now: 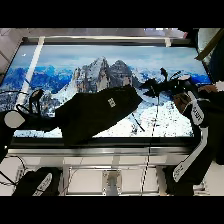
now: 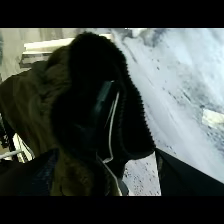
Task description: Fold the clothes and pants, and hang the long-sleeved shirts on hangers.
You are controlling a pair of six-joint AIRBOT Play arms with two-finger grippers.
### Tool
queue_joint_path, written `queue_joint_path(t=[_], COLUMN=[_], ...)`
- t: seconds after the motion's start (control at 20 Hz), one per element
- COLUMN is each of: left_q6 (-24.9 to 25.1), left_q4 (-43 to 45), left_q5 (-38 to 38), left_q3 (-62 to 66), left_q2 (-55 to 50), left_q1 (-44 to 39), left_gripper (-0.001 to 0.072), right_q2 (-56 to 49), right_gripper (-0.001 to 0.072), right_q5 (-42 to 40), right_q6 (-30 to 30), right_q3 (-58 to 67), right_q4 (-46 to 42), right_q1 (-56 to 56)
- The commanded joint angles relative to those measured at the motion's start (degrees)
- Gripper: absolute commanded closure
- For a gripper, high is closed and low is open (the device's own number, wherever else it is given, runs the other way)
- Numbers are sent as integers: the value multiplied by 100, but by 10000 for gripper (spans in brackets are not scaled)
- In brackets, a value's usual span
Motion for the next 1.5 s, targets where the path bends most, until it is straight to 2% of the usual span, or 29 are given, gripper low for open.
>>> queue_joint_path(t=[0.0, 0.35, 0.55, 0.75, 1.1, 1.3, 1.45], left_q6=[-125, -125, -122, -122, -125, -125, -125], left_q4=[0, 0, 0, 0, -22, -46, -44], left_q5=[4, 4, 4, 4, 2, 0, 4], left_q3=[2, 2, 2, 2, 2, 2, 2], left_q2=[7, 7, 7, 7, 7, 7, 7], left_q1=[-2, -2, -2, -2, -4, -4, -4], left_gripper=[170, 170, 170, 170, 170, 170, 170], right_q2=[-234, -234, -186, -181, -184, -184, -186], right_gripper=[20, 29, 29, 30, 29, 29, 30], right_q5=[-109, -181, -466, -125, 203, 927, 688], right_q6=[-46, 22, 24, 476, 219, 214, 295], right_q3=[9, 125, 133, 555, 957, 955, 955], right_q4=[-232, -514, -544, -588, -673, -1803, -2243], right_q1=[254, 872, 765, 337, 713, 988, 1115])
